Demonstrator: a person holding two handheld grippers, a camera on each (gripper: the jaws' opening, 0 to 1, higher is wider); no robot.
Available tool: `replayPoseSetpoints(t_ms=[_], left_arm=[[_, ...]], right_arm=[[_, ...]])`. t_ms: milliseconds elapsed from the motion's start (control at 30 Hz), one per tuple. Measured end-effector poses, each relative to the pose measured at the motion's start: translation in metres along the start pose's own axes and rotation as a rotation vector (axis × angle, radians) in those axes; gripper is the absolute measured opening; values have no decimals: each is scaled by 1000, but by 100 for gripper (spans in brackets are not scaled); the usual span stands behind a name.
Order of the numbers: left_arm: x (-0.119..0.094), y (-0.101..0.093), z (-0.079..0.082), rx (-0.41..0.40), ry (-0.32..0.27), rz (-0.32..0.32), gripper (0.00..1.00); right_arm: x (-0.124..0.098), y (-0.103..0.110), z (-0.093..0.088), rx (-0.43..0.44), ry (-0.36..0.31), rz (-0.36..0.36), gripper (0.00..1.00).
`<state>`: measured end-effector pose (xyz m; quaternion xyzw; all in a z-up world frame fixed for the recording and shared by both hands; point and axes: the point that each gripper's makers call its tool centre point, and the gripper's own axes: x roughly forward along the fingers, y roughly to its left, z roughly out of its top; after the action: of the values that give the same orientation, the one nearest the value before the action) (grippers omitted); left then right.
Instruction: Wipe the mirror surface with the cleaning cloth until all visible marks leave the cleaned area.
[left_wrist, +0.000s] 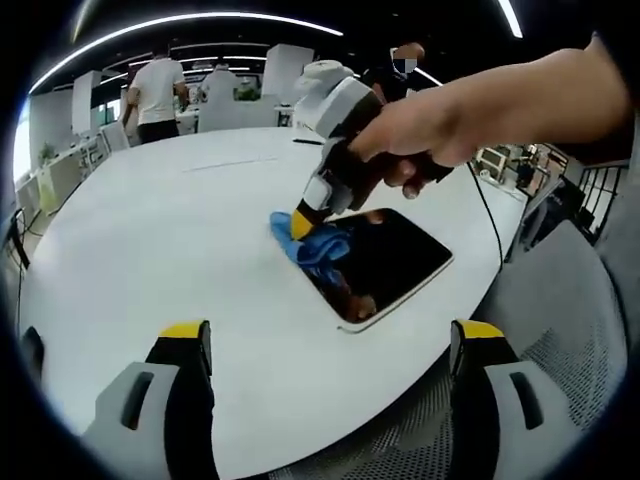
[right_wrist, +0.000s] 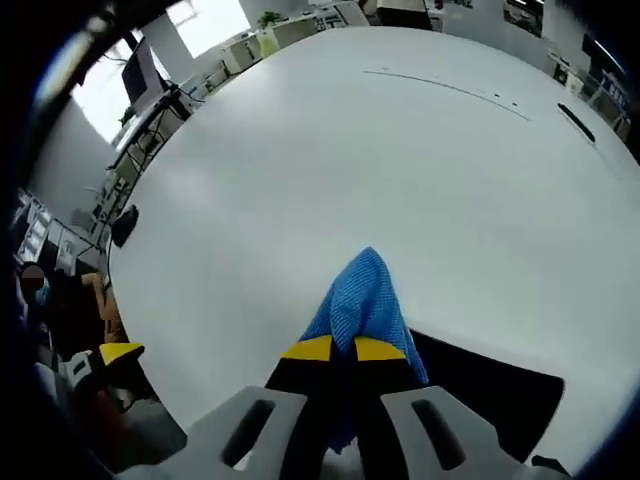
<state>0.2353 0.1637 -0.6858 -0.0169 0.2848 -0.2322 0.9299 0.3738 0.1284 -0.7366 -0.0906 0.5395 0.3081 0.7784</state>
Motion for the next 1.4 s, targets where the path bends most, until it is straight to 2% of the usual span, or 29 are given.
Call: replayPoseSetpoints(t_ms=[200,533,900,967,1333,1400], left_arm=[[0,1,-1,2,7,4,99],[-1,1,0,4,8,15,99],[-3,1,2,5,1,17,99],[-3,1,3,6,1,18,99],[-4,0,6,9,-9,21,99],[-4,0,6,7,-10,21,99]], right_arm=[[-3,4,-8,-18,2,-10,0],[0,4,-15,1,17,13,0],[-8,13,-32,-7,37,28,0],[-3,14,-32,-7,45,35,0],[-12,18,-38,-6,64,36,0],[-12,19,-38,-29,57,47,0]])
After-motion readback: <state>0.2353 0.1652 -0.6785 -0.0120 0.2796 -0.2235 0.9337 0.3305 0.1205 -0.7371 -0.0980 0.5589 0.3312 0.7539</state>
